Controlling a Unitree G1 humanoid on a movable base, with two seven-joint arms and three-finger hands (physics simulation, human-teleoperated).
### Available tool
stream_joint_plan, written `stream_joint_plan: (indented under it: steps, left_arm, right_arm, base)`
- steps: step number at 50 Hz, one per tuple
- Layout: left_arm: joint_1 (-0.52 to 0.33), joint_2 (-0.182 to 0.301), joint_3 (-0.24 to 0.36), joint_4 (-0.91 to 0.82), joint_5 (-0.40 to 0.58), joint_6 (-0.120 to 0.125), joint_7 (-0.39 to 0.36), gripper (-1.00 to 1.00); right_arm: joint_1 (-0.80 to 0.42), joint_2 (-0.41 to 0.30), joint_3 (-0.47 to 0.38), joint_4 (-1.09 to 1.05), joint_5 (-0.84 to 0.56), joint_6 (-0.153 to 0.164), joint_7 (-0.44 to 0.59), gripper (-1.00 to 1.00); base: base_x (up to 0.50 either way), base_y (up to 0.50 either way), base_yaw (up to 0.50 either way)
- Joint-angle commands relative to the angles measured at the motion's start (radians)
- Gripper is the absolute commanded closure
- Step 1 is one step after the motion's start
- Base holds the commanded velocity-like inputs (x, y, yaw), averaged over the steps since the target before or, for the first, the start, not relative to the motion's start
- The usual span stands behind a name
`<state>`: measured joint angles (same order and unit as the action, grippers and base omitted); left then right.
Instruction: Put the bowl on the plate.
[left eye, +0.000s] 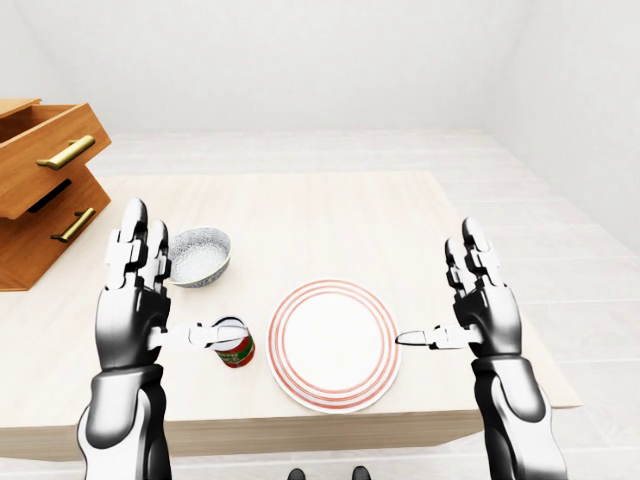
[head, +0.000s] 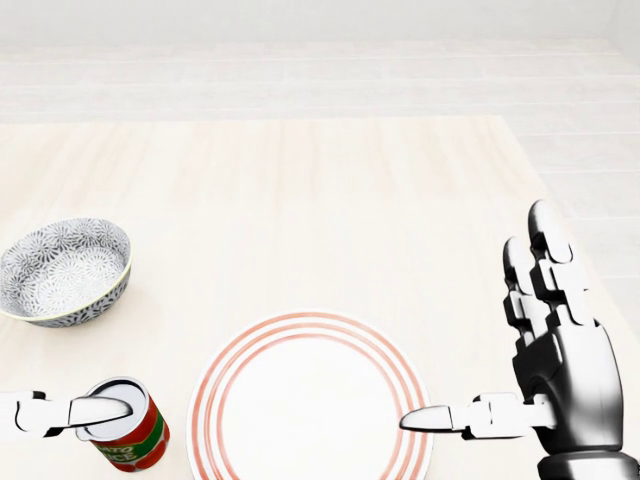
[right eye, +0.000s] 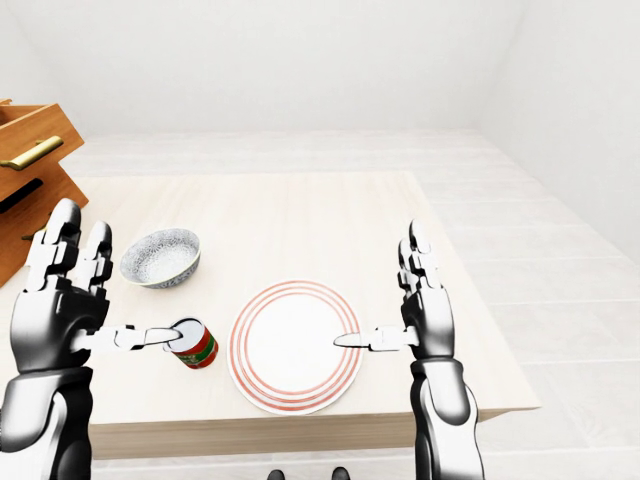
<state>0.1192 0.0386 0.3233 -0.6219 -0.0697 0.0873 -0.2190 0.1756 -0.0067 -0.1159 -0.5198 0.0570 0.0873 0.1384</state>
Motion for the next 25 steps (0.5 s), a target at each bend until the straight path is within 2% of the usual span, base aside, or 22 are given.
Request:
stream_joint_plan:
  steps: [1, 8, 9, 15, 18, 19, 20, 21, 22, 25]
  left_arm:
    - [-0.064, 0.041, -0.001, 0.056, 0.024, 0.0, 0.019, -1.0]
    - [-0.152, 0.109, -0.018, 0.118, 0.133, 0.0, 0.051, -1.0]
    - [-0.152, 0.109, -0.018, 0.118, 0.134, 0.0, 0.051, -1.0]
    - [-0.247, 0.175, 0.001, 0.08, 0.165, 0.0, 0.034, -1.0]
    - [-0.274, 0.214, -0.033, 0.076, 0.213, 0.0, 0.003, -1.0]
    - [-0.275, 0.21, -0.032, 0.076, 0.219, 0.0, -0.002, -1.0]
    - [-0.297, 0.234, -0.04, 0.076, 0.257, 0.0, -0.001, -1.0]
    - [-0.299, 0.229, -0.039, 0.076, 0.263, 0.0, -0.007, -1.0]
    - [-0.303, 0.251, -0.051, 0.07, 0.287, 0.0, -0.032, -1.0]
    - [-0.318, 0.286, -0.062, 0.053, 0.347, 0.0, -0.089, -1.0]
  right_arm:
    - [-0.016, -0.006, -0.013, 0.051, -0.005, 0.0, 0.002, -1.0]
    - [0.006, -0.005, -0.016, 0.008, -0.009, 0.0, 0.008, -1.0]
    - [0.006, -0.005, -0.016, 0.008, -0.009, 0.0, 0.008, -1.0]
    - [0.015, -0.002, -0.012, 0.014, -0.011, 0.0, 0.026, -1.0]
    - [0.013, 0.001, -0.006, 0.049, -0.02, 0.0, 0.029, -1.0]
    - [0.013, 0.0, -0.006, 0.05, -0.02, 0.0, 0.029, -1.0]
    - [0.018, 0.0, 0.002, 0.065, -0.032, -0.011, 0.03, -1.0]
    - [0.018, 0.0, 0.002, 0.066, -0.032, -0.012, 0.03, -1.0]
    - [0.021, 0.0, 0.001, 0.069, -0.032, -0.019, 0.031, -1.0]
    - [0.018, -0.003, -0.006, 0.066, -0.023, -0.014, 0.035, -1.0]
  base:
    - [0.0, 0.0, 0.0]
    - [0.0, 0.0, 0.0]
    - [0.0, 0.0, 0.0]
    - [0.0, 0.0, 0.0]
    - [0.0, 0.0, 0.0]
    - [0.0, 0.0, 0.0]
    - [0.0, 0.0, 0.0]
    - [0.0, 0.0, 0.0]
    - [0.0, 0.0, 0.0]
    - [0.0, 0.0, 0.0]
